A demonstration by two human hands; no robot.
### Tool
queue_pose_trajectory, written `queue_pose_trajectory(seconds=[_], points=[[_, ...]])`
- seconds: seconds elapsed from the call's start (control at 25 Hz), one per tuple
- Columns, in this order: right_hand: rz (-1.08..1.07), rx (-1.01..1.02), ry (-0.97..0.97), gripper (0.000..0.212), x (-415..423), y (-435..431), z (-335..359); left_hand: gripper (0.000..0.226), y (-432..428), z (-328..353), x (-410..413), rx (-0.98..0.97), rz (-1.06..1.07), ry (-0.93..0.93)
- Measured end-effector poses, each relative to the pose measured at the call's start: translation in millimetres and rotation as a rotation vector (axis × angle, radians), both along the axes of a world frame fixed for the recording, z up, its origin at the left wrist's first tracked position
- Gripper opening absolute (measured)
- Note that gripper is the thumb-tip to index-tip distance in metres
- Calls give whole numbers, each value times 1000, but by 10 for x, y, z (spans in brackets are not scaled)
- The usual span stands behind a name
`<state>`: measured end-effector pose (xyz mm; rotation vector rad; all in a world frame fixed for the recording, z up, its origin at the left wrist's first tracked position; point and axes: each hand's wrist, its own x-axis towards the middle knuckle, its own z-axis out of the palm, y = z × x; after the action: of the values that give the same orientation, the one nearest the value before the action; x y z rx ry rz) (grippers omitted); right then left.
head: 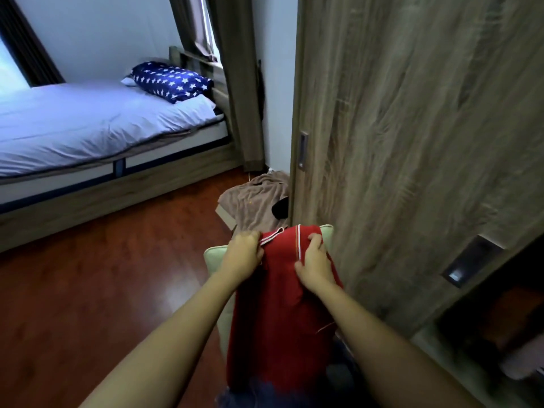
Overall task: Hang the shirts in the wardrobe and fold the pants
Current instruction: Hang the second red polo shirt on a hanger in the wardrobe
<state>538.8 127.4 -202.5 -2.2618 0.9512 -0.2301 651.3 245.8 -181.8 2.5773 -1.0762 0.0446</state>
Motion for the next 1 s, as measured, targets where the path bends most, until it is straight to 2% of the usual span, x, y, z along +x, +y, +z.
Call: queue_pose_trajectory(seconds=[0.12, 0.24, 0.36, 0.44, 0.48, 0.52, 0.6, 0.68, 0.76, 0.84, 0.92, 1.0], points=[[-114, 80, -83, 48, -61, -230, 120, 21, 173, 173, 171, -226, 213, 105], [-233, 28, -147, 39, -292, -572, 483, 13, 324, 446, 248, -457, 398, 117], [-304, -67, -307, 46, -717, -885, 1048, 7, 470, 652, 291, -569, 457, 163], [-186, -108, -436, 45, -984, -1024, 1405, 24, 425, 776, 254, -647, 475, 203], [-105, -113, -476, 39, -1136, -1044, 1603, 37, 318, 872, 159, -671, 447, 146], [-35, -116, -499, 33, -1267, -1033, 1807, 48, 161, 986, 31, -700, 374, 72], [58, -132, -514, 27, -1508, -955, 2161, 57, -232, 1295, -316, -780, 8, 50], [92, -142, -513, 26, -1749, -861, 2422, 59, -615, 1605, -756, -730, -453, 213], [89, -136, -549, 27, -2005, -805, 2598, 62, -910, 1833, -1201, -571, -780, 361], [43, -124, -609, 27, -2321, -783, 2738, 61, -1178, 1947, -1632, -486, -975, 420], [-16, -109, -618, 25, -2646, -820, 2787, 57, -1405, 1974, -2015, -482, -1053, 421], [-138, -122, -590, 25, -2998, -866, 2817, 41, -1591, 1973, -2354, -529, -1072, 428]])
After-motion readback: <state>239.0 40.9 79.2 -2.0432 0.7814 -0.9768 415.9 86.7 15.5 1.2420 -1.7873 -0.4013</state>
